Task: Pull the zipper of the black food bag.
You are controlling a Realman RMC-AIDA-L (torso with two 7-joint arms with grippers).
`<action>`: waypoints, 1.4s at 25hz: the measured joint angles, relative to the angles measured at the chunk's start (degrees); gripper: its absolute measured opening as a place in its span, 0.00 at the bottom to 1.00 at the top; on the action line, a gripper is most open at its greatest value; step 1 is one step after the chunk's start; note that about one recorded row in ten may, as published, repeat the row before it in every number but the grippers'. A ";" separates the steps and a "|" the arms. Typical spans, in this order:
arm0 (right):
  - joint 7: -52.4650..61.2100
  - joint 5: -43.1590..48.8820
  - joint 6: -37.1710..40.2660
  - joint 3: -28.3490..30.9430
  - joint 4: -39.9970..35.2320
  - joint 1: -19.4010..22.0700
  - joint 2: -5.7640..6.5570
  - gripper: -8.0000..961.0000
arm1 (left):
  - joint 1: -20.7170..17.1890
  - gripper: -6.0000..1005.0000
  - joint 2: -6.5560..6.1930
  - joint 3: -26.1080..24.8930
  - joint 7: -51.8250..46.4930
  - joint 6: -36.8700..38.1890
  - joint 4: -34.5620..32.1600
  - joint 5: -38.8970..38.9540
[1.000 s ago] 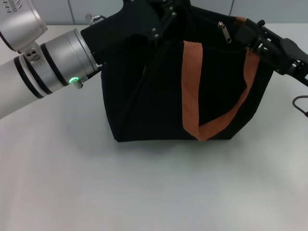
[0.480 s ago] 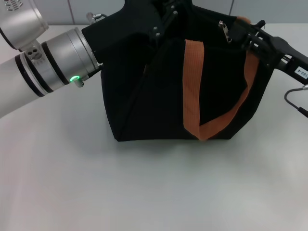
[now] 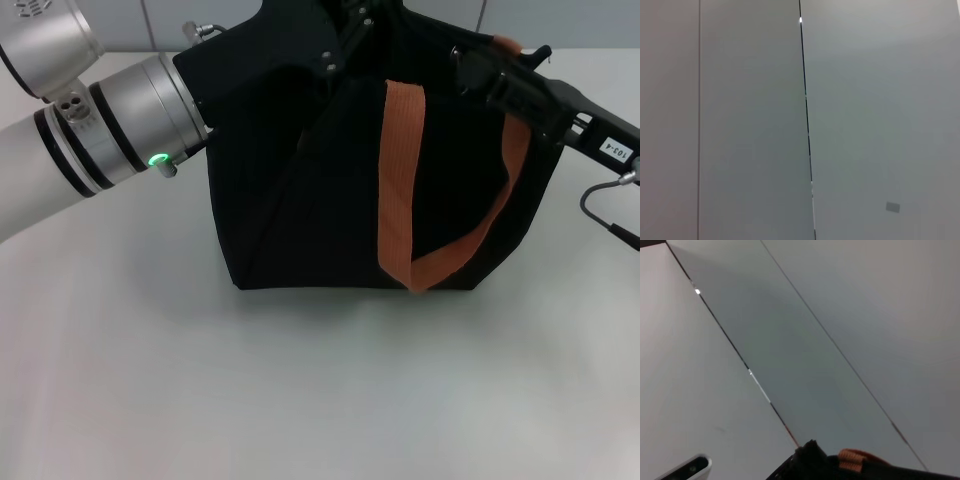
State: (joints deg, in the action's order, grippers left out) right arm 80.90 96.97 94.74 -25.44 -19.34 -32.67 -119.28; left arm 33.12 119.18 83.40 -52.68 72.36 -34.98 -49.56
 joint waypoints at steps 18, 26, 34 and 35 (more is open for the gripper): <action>3.90 0.05 -0.09 -0.85 0.01 0.19 0.02 0.57 | 0.02 0.15 0.00 -0.02 0.04 -0.84 -0.01 0.00; 4.49 0.06 -3.07 -0.84 0.00 -0.78 0.00 0.57 | 0.12 0.15 0.00 -0.03 0.04 -0.92 0.01 -0.01; 5.23 -0.03 -1.77 -3.69 0.00 -1.79 0.01 0.57 | 0.32 0.15 0.00 -0.13 0.04 -0.93 0.01 -0.01; 5.30 -0.10 -1.91 -3.60 0.00 -1.71 0.02 0.57 | 0.35 0.15 -0.01 -0.12 0.04 -0.92 0.01 0.11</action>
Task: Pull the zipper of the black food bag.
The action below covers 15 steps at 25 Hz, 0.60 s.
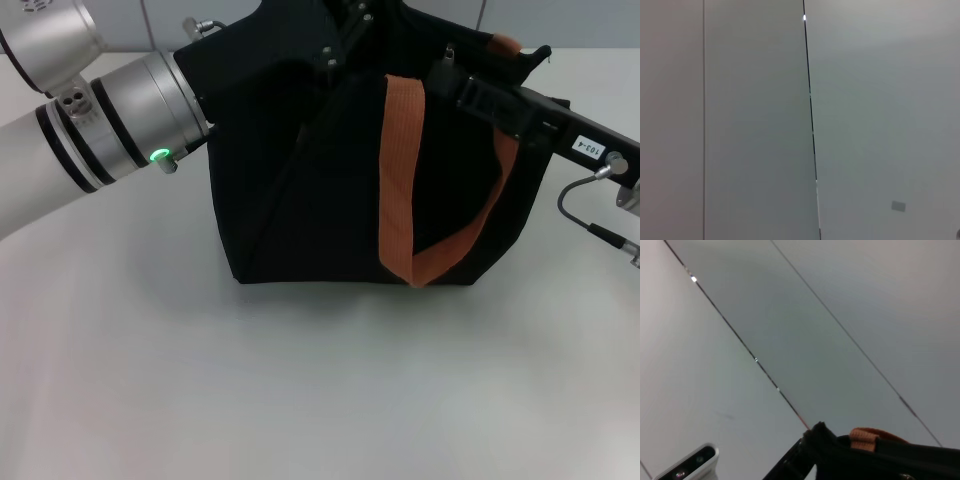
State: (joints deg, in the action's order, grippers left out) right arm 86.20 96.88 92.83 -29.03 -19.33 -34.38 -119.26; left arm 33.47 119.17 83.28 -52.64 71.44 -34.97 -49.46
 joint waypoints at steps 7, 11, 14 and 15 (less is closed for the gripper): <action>0.20 -0.13 -0.48 0.43 0.00 0.18 0.07 0.57 | -0.04 0.16 0.00 0.12 0.00 -0.01 0.00 0.65; 0.80 -0.15 -0.61 0.40 0.00 -0.06 0.09 0.57 | -0.03 0.16 0.00 0.12 0.00 0.00 -0.01 0.68; 1.36 -0.18 -0.97 0.22 0.00 -0.22 0.06 0.57 | -0.12 0.16 0.00 0.13 0.00 0.05 -0.01 0.71; 1.36 -0.18 -0.97 0.22 0.00 -0.22 0.06 0.57 | -0.12 0.16 0.00 0.13 0.00 0.05 -0.01 0.71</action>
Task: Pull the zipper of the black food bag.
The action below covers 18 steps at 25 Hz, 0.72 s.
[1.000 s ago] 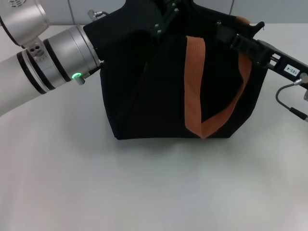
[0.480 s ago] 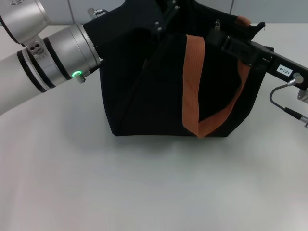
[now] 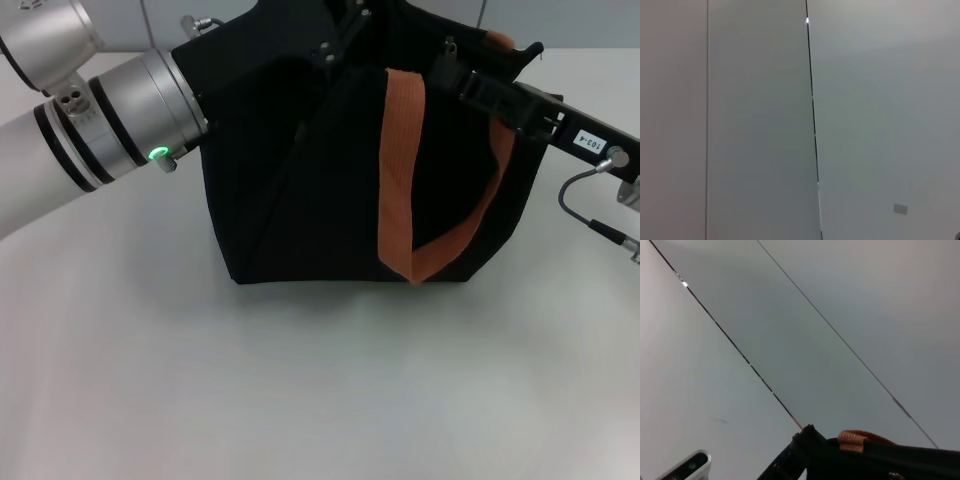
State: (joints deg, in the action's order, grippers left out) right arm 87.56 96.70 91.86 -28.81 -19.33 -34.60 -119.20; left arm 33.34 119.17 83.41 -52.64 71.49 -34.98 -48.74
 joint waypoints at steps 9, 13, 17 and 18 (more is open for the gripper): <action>0.83 -0.11 -0.47 0.25 1.09 -0.38 -0.14 0.53 | -0.22 0.16 0.00 0.75 0.00 0.28 -0.01 0.24; 0.84 -0.18 -0.47 0.29 1.38 -0.38 -0.21 0.37 | -0.30 0.16 0.00 0.79 0.00 0.43 -0.01 0.24; 0.85 -0.82 -0.49 0.29 1.97 -0.37 -0.22 0.23 | -0.32 0.16 0.00 0.88 0.00 0.47 -0.02 0.24; 0.86 -0.96 -0.60 0.27 2.21 -0.35 -0.22 0.21 | -0.32 0.16 0.00 0.97 0.00 0.47 -0.02 0.25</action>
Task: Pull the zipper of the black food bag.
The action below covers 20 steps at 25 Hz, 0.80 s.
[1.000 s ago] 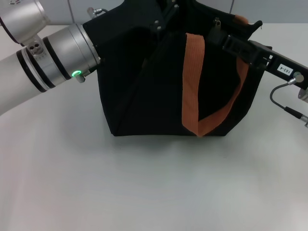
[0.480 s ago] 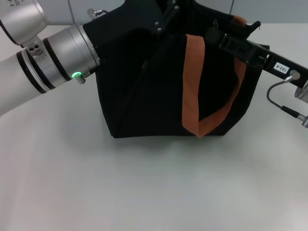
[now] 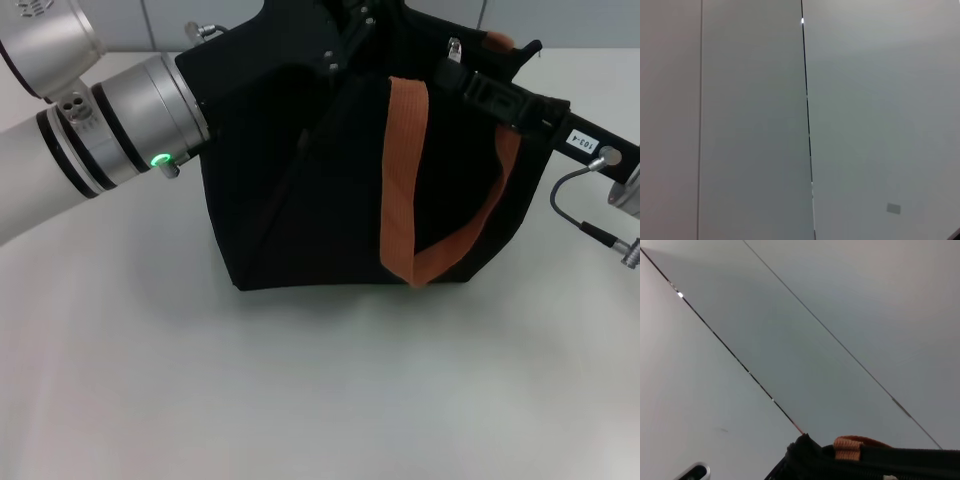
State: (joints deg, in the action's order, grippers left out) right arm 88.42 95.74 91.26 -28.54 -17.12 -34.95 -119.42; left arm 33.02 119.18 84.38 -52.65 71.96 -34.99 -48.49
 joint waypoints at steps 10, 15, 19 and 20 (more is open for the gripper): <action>-0.18 -0.78 -1.23 0.08 0.36 0.89 -0.04 0.04 | -0.14 0.17 0.00 0.50 -0.02 0.05 0.01 0.31; -0.19 -0.80 -1.31 0.74 0.25 1.66 0.04 0.01 | -0.38 0.17 0.00 0.52 -0.01 0.09 0.02 0.42; -0.12 -0.80 -1.62 0.77 -0.05 2.21 0.13 0.01 | -0.49 0.17 0.00 0.52 -0.01 0.12 0.02 0.43; -0.11 -0.80 -1.88 0.78 -0.12 2.33 0.14 0.01 | -0.49 0.17 0.00 0.52 -0.01 0.12 0.02 0.43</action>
State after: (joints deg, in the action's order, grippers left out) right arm 88.31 94.94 89.38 -27.76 -17.24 -32.62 -119.29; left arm 32.53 119.18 84.90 -52.66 72.08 -34.98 -48.07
